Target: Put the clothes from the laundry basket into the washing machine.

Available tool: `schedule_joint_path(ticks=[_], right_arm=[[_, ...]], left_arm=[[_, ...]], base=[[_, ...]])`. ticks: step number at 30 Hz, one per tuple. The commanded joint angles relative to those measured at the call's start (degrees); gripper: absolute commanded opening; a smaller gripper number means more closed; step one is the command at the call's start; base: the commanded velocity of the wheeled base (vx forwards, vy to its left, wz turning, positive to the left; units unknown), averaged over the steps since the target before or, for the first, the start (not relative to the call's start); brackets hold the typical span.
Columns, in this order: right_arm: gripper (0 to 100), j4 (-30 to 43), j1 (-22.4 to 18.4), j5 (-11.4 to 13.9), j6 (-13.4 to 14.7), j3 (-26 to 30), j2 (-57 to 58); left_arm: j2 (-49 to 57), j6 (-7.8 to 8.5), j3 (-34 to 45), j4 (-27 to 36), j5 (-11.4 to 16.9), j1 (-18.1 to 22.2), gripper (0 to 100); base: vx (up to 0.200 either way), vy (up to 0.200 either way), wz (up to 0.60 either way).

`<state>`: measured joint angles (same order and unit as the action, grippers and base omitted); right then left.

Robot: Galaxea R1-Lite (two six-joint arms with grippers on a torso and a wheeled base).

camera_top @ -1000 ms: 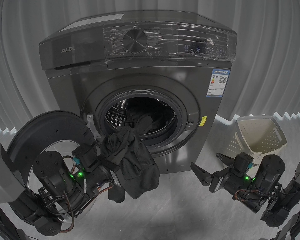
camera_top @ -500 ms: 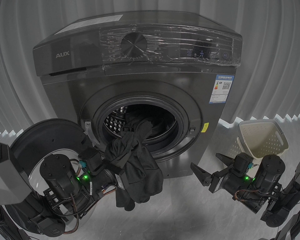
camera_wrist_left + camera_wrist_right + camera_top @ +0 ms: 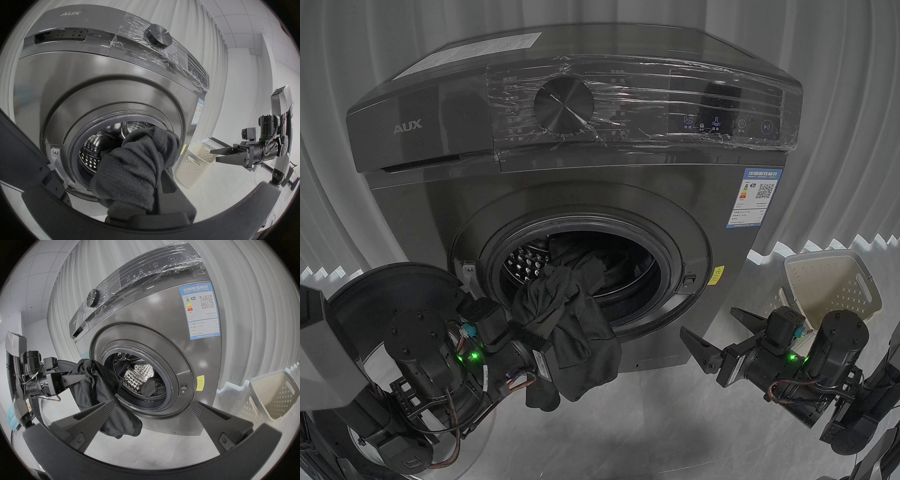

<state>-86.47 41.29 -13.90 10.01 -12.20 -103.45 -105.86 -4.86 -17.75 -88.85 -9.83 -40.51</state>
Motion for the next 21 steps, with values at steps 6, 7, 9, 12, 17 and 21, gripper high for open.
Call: schedule_joint_path(ticks=[6, 7, 9, 12, 17, 21], right_arm=[[100, 0.0, 0.1, 0.0, 0.0, 0.1, -0.1], [100, 0.0, 0.1, 0.0, 0.0, 0.0, -0.1], [100, 0.0, 0.5, 0.0, 0.0, 0.1, 0.0], [100, 0.0, 0.6, -0.1, 0.1, 0.1, 0.1], [100, 0.0, 1.2, -0.1, 0.1, -0.1, 0.4], [100, 0.0, 1.2, -0.2, 0.1, -0.1, 0.4]], left_arm=[[0.0, -0.15, 0.0, 0.0, 0.0, -0.5, 0], [0.0, -0.15, 0.0, 0.0, 0.0, -0.5, 0], [0.0, -0.41, -0.1, 0.0, 0.0, -0.4, 0], [0.0, -0.41, -0.1, -0.1, 0.0, 0.2, 0], [-2.0, -0.76, -0.6, 0.0, 1.0, 1.1, 0], [-6.1, -0.67, -2.1, 0.2, 3.9, 3.7, 0]], base=[[0.0, 0.0, 0.0], [0.0, 0.0, 0.0], [0.0, 0.0, 0.0], [0.0, 0.0, 0.0], [0.0, 0.0, 0.0], [0.0, 0.0, 0.0]])
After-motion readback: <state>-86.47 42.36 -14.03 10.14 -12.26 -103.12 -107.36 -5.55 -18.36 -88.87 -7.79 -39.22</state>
